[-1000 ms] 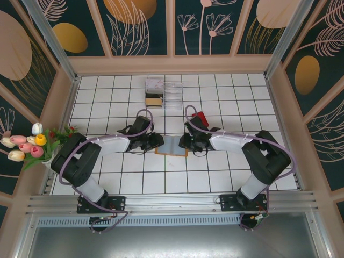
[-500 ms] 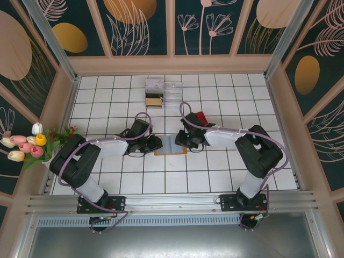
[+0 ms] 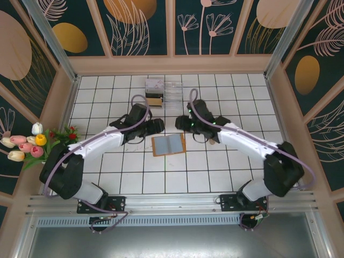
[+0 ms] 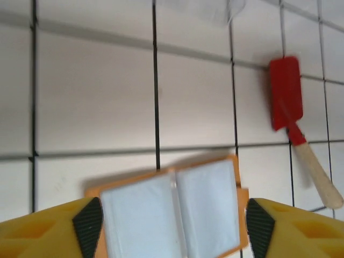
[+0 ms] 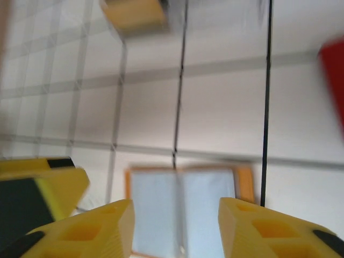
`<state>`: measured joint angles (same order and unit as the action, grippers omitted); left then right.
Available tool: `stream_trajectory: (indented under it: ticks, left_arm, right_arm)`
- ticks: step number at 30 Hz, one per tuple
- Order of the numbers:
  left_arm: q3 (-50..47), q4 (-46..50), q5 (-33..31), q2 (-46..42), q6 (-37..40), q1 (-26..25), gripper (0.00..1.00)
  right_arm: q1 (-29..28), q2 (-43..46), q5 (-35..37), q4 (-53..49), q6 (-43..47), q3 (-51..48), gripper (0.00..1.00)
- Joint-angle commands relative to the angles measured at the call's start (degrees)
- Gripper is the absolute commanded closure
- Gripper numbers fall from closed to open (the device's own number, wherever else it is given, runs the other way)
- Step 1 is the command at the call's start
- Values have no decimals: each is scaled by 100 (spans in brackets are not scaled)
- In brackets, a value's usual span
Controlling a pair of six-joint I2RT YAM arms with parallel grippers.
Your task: Take the credit cards out of the card holder
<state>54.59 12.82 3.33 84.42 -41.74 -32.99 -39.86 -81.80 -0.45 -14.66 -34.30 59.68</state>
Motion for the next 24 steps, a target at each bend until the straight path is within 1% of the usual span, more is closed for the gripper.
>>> stream_trajectory:
  ticks: [1, 2, 4, 5, 6, 9, 11, 12, 14, 16, 19, 22, 24]
  left_arm:
    - [481, 796, -1324, -313, 487, 97, 17]
    - [552, 826, -1579, -382, 543, 140, 13]
    - [615, 764, -2149, -577, 736, 216, 3]
    - [600, 683, -2393, -639, 851, 259, 1]
    - [556, 577, -2585, -743, 984, 318, 2]
    - [343, 228, -3088, -961, 1197, 579, 1]
    - [151, -66, -3417, -1112, 1355, 746, 1]
    - [-156, -315, -3675, -1220, 1483, 791, 2]
    - [-602, -910, -4131, -1444, 1772, 854, 1]
    - [-1046, -1413, -4472, -1639, 2065, 960, 1]
    - [-1386, -1710, -4742, -1725, 2210, 1144, 2]
    - [-1801, -2127, -4867, -1770, 2325, 1325, 1]
    - [-2186, -2635, -4908, -1859, 2595, 1391, 1]
  right_arm:
    - [374, 523, 1073, -202, 654, 303, 45]
    - [506, 609, 1225, -166, 746, 335, 42]
    - [805, 836, 1588, 27, 1026, 315, 31]
    - [816, 949, 1741, 177, 1160, 255, 27]
    - [1052, 1100, 1914, 362, 1332, 150, 23]
    - [1484, 1459, 2263, 859, 1718, -198, 11]
    - [1747, 1657, 2531, 1169, 1944, -482, 5]
    - [1858, 1768, 2722, 1391, 2084, -670, 1]
    - [2047, 1999, 3235, 1772, 2275, -1109, 1]
    - [2311, 2231, 3534, 2139, 2444, -1570, 1]
    - [2681, 2555, 3598, 2696, 2594, -2252, 1]
    - [2979, 2832, 3560, 3532, 2718, -3061, 1]
    - [3189, 2856, 3544, 3976, 2613, -3483, 1]
